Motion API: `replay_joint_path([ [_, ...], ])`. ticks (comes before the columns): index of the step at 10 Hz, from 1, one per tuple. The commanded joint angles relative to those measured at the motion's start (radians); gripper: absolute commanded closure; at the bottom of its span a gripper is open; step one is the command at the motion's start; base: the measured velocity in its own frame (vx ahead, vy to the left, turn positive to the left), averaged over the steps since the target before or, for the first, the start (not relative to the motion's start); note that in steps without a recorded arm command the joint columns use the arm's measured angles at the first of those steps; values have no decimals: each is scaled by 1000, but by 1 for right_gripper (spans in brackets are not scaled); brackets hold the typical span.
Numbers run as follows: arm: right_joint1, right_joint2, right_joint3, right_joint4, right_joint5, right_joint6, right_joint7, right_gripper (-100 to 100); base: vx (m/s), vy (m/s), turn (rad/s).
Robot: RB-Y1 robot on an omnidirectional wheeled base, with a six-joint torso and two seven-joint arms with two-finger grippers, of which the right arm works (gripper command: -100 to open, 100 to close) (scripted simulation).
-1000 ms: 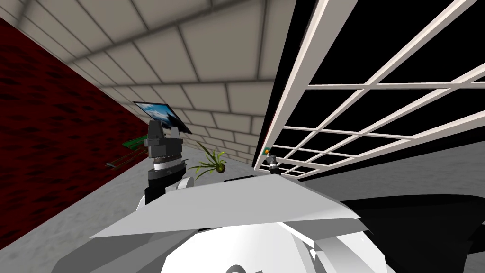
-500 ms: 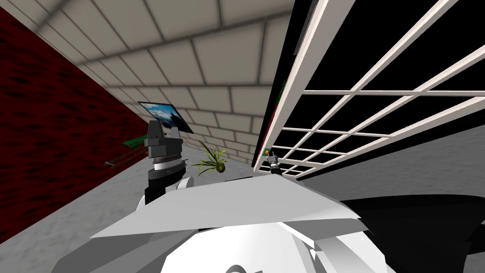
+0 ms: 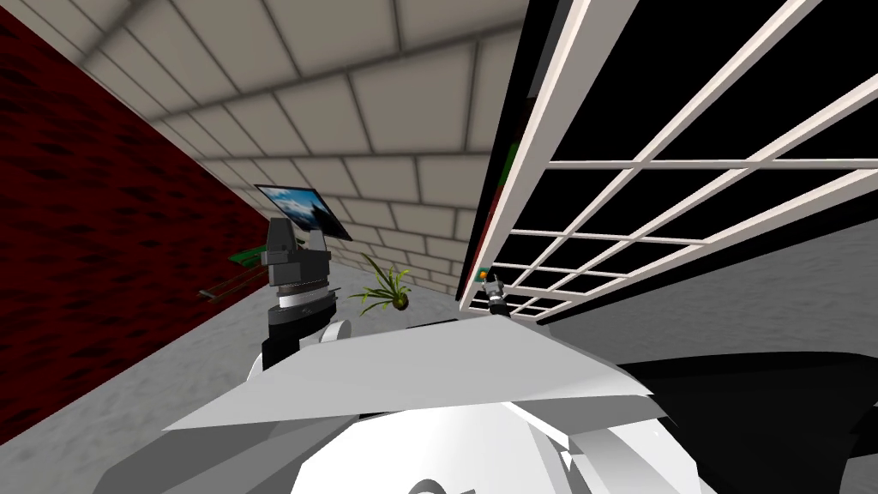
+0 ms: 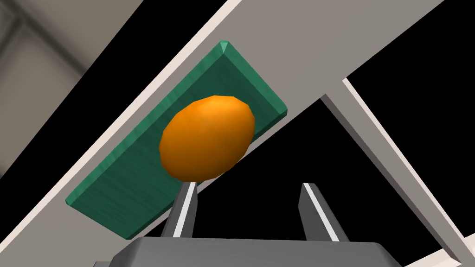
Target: Pull the door open
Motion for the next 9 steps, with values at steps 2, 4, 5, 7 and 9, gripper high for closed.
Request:
replay_joint_path([
  [2,-19,36,20,-3,-19,-6,-75,-100,-44,19,16],
  [4,-20,42,20,-7,-33,-4,-125,-100,-59,14,29],
  [5,-20,42,20,-7,-33,-4,-127,-100,-38,15,8],
  [7,-21,47,20,-12,-48,-2,-168,-100,-36,5,-3],
  [9,-22,53,20,-17,-62,0,-209,-100,-31,6,-2],
])
